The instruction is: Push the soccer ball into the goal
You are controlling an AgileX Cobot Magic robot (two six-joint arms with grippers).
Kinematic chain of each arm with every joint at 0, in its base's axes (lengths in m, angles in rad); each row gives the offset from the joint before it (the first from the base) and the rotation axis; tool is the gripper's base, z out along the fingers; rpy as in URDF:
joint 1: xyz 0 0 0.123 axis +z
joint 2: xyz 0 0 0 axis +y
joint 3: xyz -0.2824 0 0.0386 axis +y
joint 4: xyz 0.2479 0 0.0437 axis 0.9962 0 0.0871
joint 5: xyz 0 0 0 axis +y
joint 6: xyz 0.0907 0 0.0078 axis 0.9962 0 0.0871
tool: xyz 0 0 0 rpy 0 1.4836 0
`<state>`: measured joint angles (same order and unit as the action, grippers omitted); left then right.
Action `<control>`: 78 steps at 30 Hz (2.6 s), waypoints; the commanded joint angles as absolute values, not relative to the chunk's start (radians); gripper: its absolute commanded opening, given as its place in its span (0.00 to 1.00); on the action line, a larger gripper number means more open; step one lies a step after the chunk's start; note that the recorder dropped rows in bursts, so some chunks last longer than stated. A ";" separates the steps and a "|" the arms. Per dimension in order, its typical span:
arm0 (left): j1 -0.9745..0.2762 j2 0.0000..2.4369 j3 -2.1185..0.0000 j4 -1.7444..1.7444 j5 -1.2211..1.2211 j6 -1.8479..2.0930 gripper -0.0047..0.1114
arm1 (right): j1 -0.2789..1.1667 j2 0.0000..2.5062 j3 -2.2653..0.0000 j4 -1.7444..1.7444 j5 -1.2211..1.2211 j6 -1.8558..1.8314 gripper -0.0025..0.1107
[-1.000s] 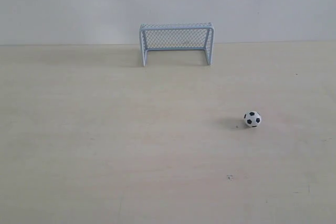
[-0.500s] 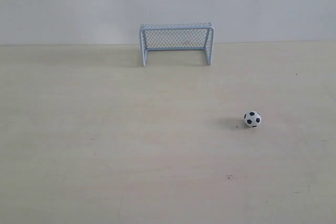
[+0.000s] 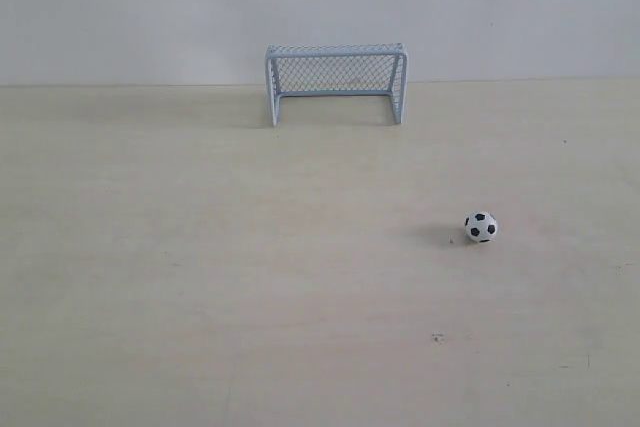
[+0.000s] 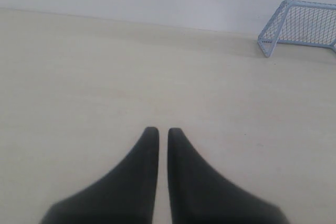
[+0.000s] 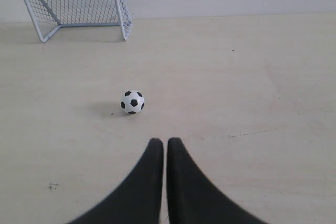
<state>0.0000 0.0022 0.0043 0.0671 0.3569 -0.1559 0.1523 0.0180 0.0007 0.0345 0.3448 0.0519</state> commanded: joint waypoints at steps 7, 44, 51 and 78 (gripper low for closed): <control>0.002 0.000 0.000 0.063 0.340 -0.165 0.09 | 0.149 0.011 0.000 0.031 0.333 0.046 0.02; 0.002 0.000 0.000 0.063 0.340 -0.165 0.09 | 0.149 0.011 0.000 0.042 0.333 0.046 0.02; 0.002 0.000 0.000 0.063 0.340 -0.165 0.09 | 0.149 0.011 -0.117 0.041 0.347 0.077 0.02; 0.002 0.000 0.000 0.063 0.340 -0.165 0.09 | 0.149 0.252 -0.544 0.068 0.322 -0.037 0.02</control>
